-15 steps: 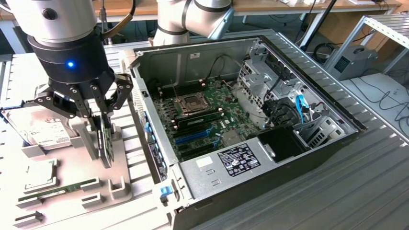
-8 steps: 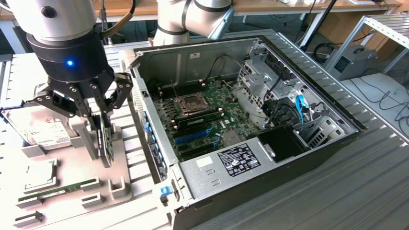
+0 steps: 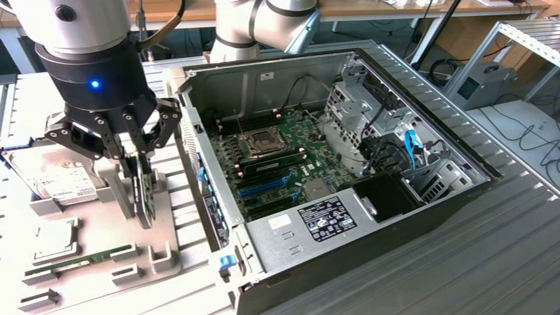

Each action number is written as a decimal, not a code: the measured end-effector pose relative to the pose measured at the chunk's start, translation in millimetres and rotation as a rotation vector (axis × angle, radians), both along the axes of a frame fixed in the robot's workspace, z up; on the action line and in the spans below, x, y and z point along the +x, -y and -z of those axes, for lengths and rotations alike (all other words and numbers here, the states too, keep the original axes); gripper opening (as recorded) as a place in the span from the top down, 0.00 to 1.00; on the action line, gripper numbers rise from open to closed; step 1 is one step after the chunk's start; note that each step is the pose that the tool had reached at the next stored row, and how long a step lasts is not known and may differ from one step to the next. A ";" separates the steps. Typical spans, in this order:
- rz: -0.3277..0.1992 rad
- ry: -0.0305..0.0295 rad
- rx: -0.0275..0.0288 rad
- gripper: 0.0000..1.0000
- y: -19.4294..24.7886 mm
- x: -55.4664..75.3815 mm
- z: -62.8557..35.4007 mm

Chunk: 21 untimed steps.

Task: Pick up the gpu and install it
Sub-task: 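Pick up the gpu and move the gpu toward the slot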

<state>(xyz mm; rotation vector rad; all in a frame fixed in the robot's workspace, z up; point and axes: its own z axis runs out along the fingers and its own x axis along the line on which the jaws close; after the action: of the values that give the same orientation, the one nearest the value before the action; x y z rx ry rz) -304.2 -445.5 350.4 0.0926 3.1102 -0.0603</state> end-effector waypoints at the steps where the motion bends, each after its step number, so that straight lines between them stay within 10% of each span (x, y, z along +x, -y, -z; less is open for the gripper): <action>1: 0.000 0.0000 0.0000 0.74 0.0 0.0 -0.4; 21: 0.000 0.0001 0.0000 0.74 0.0 0.0 -10.4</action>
<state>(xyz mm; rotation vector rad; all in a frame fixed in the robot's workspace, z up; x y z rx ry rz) -304.2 -445.5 360.9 0.0926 3.1102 -0.0603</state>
